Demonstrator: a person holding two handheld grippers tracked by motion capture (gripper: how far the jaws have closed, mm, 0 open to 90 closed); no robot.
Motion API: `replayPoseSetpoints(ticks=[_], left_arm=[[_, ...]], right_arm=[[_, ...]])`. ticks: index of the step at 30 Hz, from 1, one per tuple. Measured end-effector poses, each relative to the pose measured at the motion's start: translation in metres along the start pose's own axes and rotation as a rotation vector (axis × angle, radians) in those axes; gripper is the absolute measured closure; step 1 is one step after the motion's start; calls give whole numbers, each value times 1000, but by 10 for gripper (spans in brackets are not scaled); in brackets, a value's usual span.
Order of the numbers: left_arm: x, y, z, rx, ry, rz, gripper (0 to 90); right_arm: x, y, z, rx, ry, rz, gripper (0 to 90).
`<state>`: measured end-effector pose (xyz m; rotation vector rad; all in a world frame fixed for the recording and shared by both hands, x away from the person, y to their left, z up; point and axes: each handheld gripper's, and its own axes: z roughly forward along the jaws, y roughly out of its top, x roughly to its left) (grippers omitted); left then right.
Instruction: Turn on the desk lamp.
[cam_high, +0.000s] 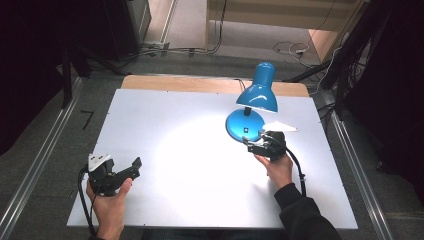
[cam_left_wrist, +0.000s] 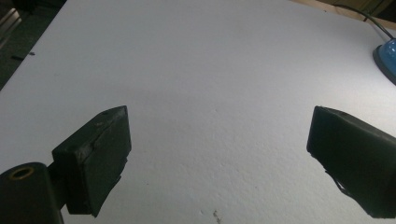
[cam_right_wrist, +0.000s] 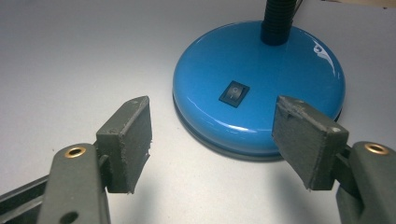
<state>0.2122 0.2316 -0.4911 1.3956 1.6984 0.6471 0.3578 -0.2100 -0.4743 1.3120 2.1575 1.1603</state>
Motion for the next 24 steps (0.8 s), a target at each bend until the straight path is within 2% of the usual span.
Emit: replayPoseSetpoints(ticks=[10,24], left_arm=[[-1,0,0,2,2,3,68],[0,0,0,1,3,-1,68]], right_arm=[[-5,-7,-20,-8,0,-20,261],[-6,-19,-35,-9,14,-28,259]])
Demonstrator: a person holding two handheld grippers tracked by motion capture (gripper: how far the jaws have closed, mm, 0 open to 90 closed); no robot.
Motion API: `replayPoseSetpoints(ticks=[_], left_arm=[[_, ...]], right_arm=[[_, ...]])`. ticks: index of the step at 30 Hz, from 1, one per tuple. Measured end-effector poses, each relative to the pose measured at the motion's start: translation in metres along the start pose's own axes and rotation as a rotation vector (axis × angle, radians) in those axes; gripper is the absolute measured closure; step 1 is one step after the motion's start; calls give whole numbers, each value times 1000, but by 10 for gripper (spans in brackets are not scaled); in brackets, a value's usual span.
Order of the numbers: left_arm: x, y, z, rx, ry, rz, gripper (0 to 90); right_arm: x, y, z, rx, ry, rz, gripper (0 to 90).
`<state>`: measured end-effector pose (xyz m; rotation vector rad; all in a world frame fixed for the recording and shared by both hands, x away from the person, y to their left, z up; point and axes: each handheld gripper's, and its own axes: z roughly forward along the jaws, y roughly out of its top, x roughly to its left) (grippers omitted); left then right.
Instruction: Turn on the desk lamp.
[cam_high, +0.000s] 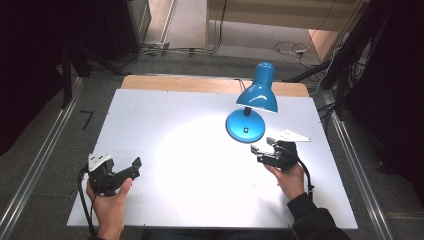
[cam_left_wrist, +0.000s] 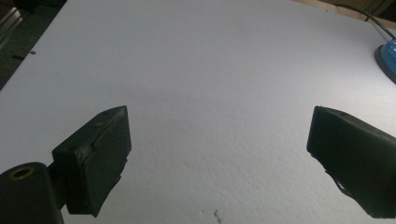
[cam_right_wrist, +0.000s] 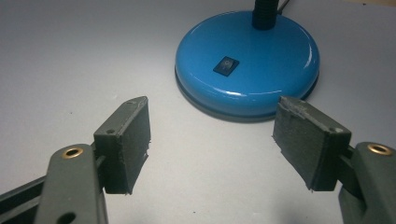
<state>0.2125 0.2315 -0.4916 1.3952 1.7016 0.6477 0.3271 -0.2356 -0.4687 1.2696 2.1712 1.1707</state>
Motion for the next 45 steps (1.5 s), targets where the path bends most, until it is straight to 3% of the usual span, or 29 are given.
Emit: replayPoseSetpoints(ticks=[19,35,45], left_arm=[[0,0,0,0,0,-5,68],[1,0,-1,0,-3,-10,68],[0,0,0,2,-4,-9,68]], right_arm=[[-18,-22,-28,-11,-8,28,259],[-35,-44,-48,21,-53,34,240],[-45,-50,-63,8,-70,60,240]])
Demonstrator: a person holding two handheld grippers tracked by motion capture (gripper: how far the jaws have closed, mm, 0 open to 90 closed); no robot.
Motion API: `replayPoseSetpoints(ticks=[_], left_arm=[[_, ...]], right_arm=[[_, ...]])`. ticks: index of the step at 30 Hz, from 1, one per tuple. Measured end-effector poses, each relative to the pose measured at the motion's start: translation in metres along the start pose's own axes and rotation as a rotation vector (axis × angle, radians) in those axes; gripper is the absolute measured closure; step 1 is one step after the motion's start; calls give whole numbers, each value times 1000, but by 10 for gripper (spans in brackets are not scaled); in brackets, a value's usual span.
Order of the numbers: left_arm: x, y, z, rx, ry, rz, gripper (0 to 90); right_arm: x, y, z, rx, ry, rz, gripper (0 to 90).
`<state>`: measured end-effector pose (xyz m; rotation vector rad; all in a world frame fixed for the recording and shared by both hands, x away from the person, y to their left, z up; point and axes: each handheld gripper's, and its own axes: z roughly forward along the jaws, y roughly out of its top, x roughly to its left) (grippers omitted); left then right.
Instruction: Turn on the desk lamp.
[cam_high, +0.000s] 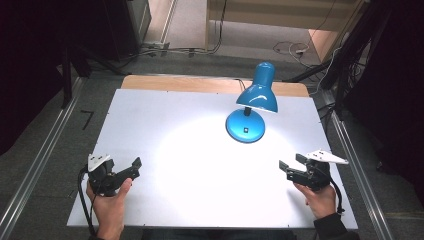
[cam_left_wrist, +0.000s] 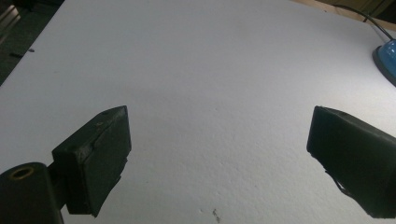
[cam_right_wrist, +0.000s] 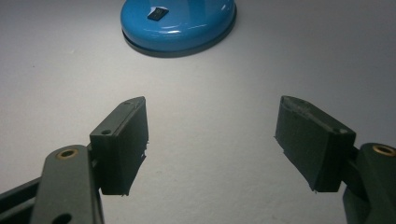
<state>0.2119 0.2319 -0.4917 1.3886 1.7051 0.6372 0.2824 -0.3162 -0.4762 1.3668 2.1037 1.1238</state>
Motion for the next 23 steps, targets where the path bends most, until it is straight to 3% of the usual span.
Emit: replayPoseSetpoints(ticks=[13,18,23], left_arm=[[0,0,1,4,-1,2,68],[-1,-1,1,7,1,0,68],[-1,-1,3,11,1,2,68]], right_arm=[[-22,-11,-19,-9,-39,51,235],[-34,-17,-27,-14,-59,93,223],[-45,-24,-21,35,-87,135,167]])
